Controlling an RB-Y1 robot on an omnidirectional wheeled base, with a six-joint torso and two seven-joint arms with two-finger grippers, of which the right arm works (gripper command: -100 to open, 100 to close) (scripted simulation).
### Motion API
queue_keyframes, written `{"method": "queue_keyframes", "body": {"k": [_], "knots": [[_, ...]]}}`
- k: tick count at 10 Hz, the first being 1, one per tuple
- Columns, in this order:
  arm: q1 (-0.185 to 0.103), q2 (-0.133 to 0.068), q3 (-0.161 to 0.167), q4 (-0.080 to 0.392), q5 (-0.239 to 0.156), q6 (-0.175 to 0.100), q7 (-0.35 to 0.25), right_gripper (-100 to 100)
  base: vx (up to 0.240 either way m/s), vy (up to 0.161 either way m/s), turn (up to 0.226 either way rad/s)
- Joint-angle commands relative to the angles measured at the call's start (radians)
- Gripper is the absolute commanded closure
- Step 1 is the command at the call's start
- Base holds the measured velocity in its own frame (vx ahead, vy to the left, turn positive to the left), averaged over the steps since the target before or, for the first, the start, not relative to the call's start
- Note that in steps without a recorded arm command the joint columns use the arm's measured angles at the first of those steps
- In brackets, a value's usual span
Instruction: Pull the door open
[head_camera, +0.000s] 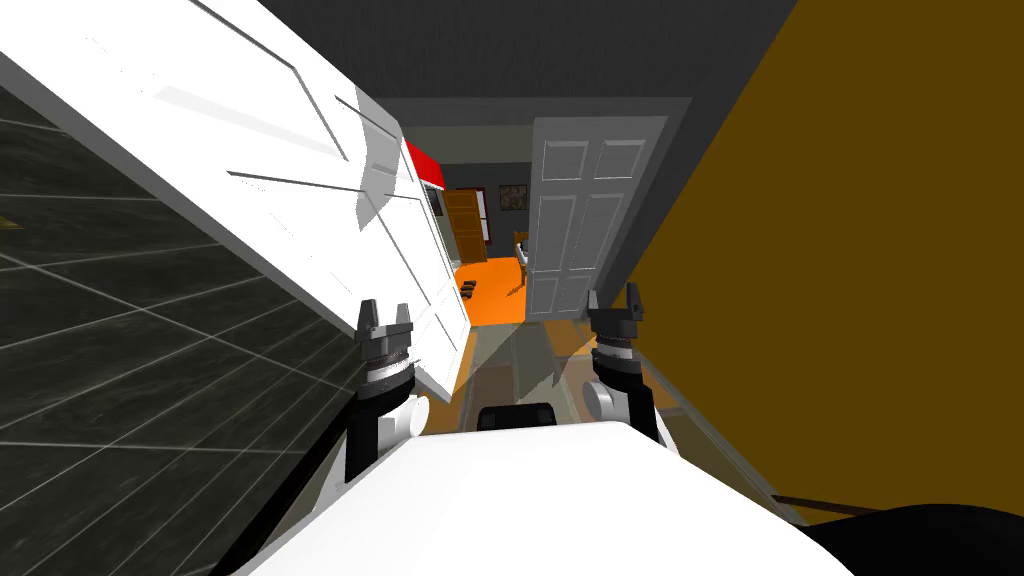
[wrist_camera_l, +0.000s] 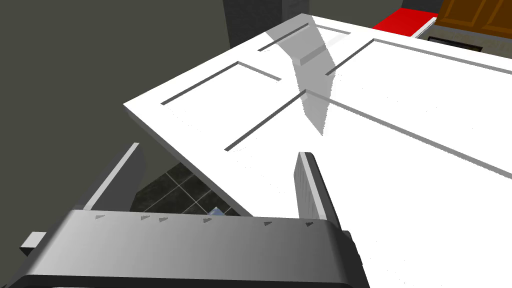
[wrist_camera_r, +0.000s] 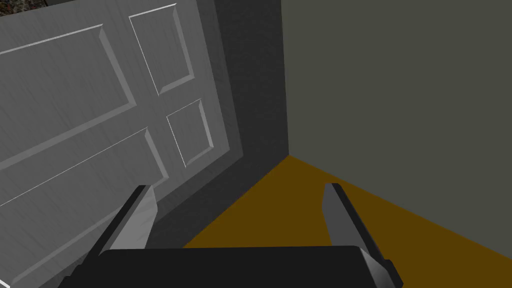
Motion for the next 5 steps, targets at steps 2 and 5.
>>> {"method": "queue_keyframes", "body": {"k": [2, 5], "knots": [[-0.019, -0.017, -0.007, 0.051, 0.010, -0.010, -0.004, -100, 0.095, 0.003, -0.004], [-0.045, -0.037, -0.017, 0.118, 0.022, -0.022, -0.010, -100, 0.136, 0.004, -0.001]]}}
